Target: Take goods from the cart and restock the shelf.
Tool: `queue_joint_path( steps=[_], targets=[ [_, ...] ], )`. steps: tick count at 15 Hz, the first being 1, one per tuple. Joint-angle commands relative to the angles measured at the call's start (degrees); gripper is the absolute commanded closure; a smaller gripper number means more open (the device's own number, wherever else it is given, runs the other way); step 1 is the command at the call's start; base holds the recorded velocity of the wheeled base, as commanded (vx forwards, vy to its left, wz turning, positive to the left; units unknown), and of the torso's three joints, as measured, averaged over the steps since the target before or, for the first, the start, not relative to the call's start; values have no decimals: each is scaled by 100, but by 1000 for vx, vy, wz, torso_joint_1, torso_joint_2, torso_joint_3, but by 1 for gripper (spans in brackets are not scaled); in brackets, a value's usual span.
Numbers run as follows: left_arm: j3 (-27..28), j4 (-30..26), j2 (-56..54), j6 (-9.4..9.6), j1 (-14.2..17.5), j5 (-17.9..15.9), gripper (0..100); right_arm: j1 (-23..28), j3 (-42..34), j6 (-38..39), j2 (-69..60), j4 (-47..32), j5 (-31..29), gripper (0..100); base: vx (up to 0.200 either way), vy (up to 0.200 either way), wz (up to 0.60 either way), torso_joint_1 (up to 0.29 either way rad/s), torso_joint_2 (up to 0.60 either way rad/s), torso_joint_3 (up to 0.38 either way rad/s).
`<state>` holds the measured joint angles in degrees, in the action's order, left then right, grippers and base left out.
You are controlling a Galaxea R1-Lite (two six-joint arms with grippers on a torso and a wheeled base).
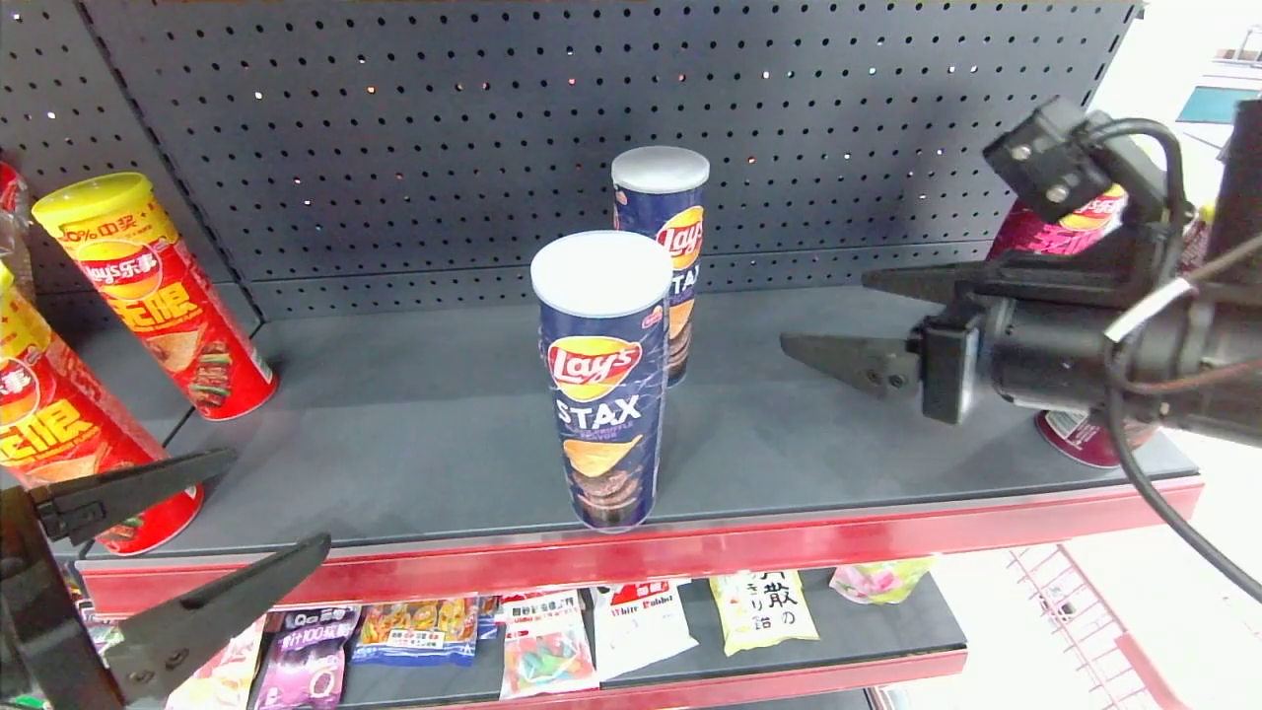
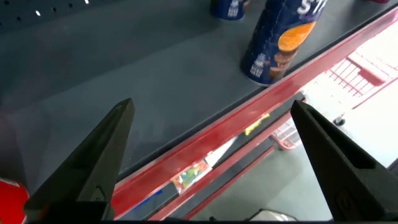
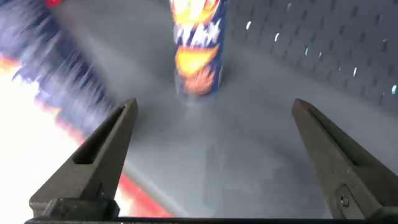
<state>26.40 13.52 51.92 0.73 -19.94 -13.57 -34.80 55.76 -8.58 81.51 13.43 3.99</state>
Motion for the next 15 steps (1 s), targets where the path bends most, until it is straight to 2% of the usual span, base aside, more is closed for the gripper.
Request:
queue_joint_path(
  steps=[1,6,8,9,10,12,14,15],
  targets=[
    [-4,-60,29,6,-1,3,0,-167,-786,-12,-970,-7,-3,0,0,0,0,0,0,0],
    [-109,-69,90,59,-18,21,0,-510,-2342,-29,-2614,-25,67,0,0,0,0,0,0,0],
    [-118,-209,187,366,-18,205,0,-510,-2887,-29,-3220,-43,14,0,0,0,0,0,0,0],
    [-74,-438,292,525,-18,487,0,-360,-3229,-29,-3686,-78,-161,0,0,0,0,0,0,0],
    [-48,-491,433,577,-45,610,0,-141,-3475,-29,-4046,-166,-487,0,0,0,0,0,0,0],
    [40,-491,732,577,-45,812,0,431,-3721,6,-4626,-333,-1119,0,0,0,0,0,0,0],
    [304,-482,1092,577,-62,838,0,1178,-3994,208,-5074,-359,-1286,0,0,0,0,0,0,0],
    [392,-482,1233,577,-185,838,0,1556,-4196,234,-5312,-359,-1286,0,0,0,0,0,0,0]
  ],
)
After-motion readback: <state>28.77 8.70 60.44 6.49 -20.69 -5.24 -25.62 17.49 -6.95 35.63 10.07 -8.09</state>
